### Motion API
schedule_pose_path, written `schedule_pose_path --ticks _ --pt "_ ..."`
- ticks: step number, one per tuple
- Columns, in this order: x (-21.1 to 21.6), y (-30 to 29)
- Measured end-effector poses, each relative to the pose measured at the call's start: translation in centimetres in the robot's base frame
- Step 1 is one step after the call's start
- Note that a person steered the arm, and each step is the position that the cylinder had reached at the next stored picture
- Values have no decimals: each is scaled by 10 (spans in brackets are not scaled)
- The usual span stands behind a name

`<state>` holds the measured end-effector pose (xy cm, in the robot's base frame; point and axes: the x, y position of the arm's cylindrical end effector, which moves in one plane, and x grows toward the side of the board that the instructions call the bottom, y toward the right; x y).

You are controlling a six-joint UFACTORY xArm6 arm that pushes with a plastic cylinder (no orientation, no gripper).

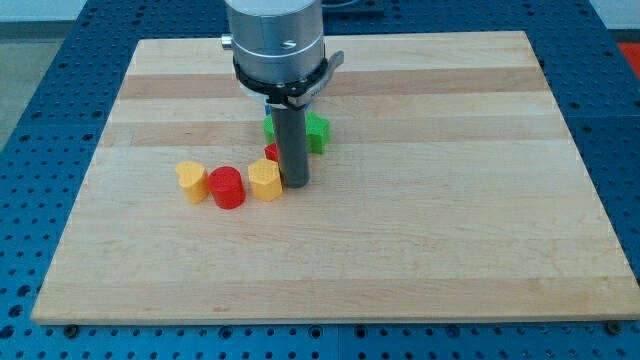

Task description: Slide the green star a bit up

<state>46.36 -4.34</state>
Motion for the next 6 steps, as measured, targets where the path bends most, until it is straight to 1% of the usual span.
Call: schedule_pose_path --ticks 1,2,3,6 --pt "0 18" --pt "-2 50" --pt "-19 51" --pt "-21 35"
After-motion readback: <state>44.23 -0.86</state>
